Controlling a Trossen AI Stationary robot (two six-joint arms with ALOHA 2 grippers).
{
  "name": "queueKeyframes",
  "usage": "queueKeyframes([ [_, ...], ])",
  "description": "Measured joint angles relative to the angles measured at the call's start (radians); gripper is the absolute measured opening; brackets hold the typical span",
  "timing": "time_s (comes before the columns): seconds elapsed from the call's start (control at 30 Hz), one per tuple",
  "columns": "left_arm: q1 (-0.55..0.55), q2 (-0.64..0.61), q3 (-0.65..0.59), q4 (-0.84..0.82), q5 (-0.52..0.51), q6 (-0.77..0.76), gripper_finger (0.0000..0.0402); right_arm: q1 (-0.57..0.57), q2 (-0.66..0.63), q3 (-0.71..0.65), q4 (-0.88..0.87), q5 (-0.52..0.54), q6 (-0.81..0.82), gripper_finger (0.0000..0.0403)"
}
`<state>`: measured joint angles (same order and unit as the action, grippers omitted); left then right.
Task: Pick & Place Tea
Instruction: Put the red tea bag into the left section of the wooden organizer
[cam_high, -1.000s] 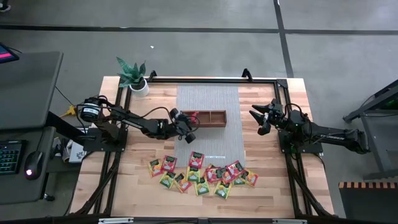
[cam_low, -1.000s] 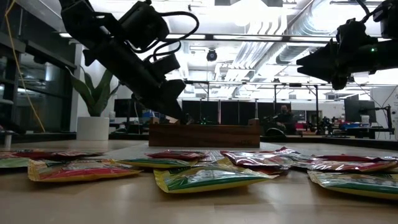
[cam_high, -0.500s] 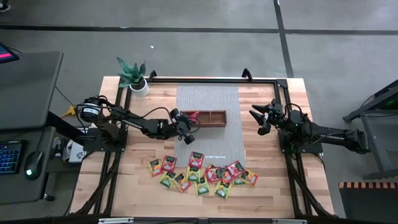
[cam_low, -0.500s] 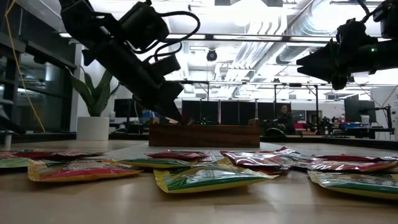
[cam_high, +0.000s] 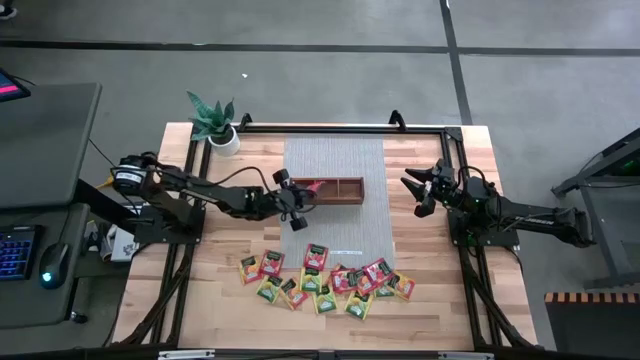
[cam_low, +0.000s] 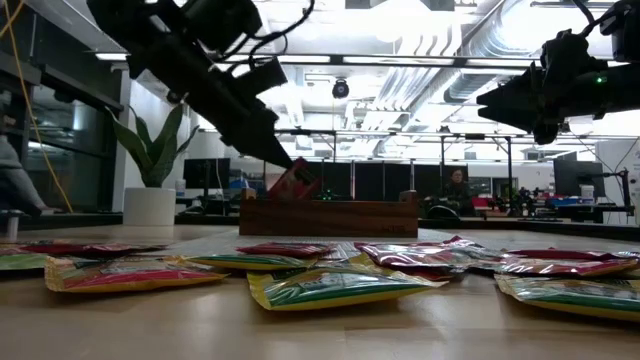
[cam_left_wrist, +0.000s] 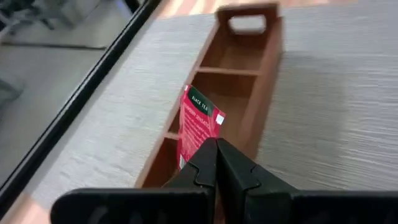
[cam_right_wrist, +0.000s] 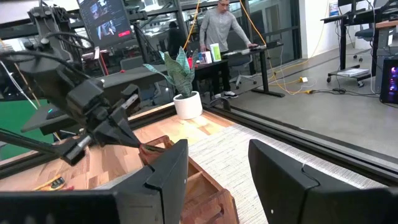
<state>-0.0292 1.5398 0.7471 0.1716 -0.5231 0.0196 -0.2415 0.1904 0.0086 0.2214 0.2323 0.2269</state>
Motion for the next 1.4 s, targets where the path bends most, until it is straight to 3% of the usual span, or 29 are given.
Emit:
queueKeyframes([
  [0.17, 0.034, -0.037, -0.018, -0.030, 0.072, -0.002, 0.0000, 0.000, 0.000, 0.000, 0.000, 0.000, 0.000, 0.0165],
  [0.67, 0.118, -0.136, -0.266, 0.292, 0.152, -0.107, 0.0000, 0.000, 0.000, 0.000, 0.000, 0.000, 0.000, 0.0165],
  [1.07, 0.207, -0.136, -0.285, 0.344, 0.147, -0.159, 0.0000, 0.000, 0.000, 0.000, 0.000, 0.000, 0.000, 0.0165],
  [1.4, 0.208, -0.135, -0.285, 0.315, 0.138, -0.159, 0.0000, 0.000, 0.000, 0.000, 0.000, 0.000, 0.000, 0.0165],
])
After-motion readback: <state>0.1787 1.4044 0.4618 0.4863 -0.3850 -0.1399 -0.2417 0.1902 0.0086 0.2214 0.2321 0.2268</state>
